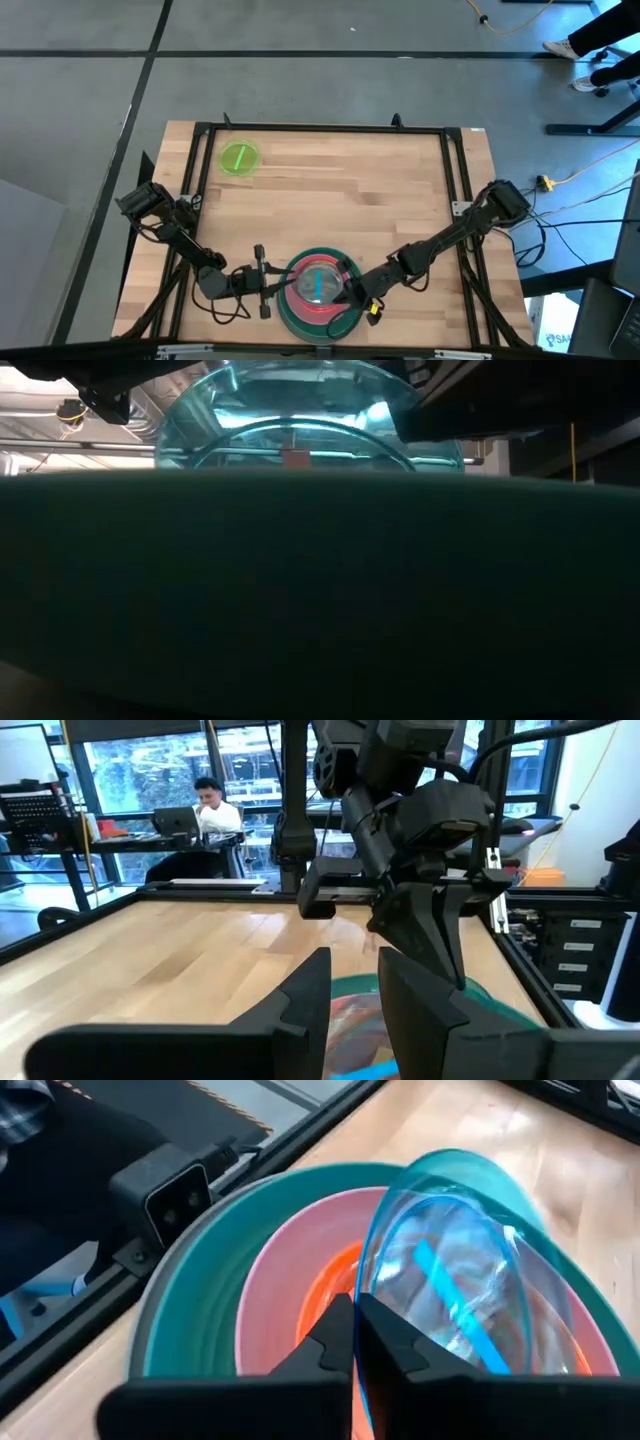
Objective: Stack plastic plates
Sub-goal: Stack the light blue plate on top of the light orange plate, then stack the light green plate on top of the light blue plate
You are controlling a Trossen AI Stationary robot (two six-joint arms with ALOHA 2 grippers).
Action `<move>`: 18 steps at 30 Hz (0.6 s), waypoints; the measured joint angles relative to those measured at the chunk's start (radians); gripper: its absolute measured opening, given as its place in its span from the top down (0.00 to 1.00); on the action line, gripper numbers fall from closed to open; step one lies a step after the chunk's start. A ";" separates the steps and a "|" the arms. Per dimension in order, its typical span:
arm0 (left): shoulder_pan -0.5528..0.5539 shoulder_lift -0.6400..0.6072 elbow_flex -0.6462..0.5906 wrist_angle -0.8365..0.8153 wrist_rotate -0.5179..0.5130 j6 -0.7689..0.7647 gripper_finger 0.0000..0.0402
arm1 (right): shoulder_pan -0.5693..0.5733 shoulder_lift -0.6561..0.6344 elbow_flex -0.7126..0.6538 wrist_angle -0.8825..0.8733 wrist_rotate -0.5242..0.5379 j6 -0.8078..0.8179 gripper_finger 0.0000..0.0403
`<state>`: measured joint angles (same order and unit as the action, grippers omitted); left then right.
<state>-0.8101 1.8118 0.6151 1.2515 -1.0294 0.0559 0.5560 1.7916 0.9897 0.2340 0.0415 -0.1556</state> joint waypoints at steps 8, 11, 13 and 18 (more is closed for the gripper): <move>0.000 0.000 0.000 -0.002 0.000 -0.001 0.80 | 0.001 -0.004 0.003 -0.002 0.002 -0.001 0.78; 0.000 0.000 0.000 -0.002 -0.001 -0.001 0.80 | 0.001 -0.043 0.026 -0.037 -0.039 0.048 0.69; 0.006 0.000 0.002 -0.003 -0.001 -0.001 0.80 | 0.001 -0.092 0.035 -0.042 -0.092 0.101 0.64; 0.038 0.000 0.041 -0.033 -0.001 -0.001 0.80 | 0.041 -0.197 -0.043 -0.065 -0.175 0.177 0.59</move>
<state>-0.7716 1.8115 0.6559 1.2180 -1.0301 0.0551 0.5970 1.5948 0.9472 0.1692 -0.1332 0.0219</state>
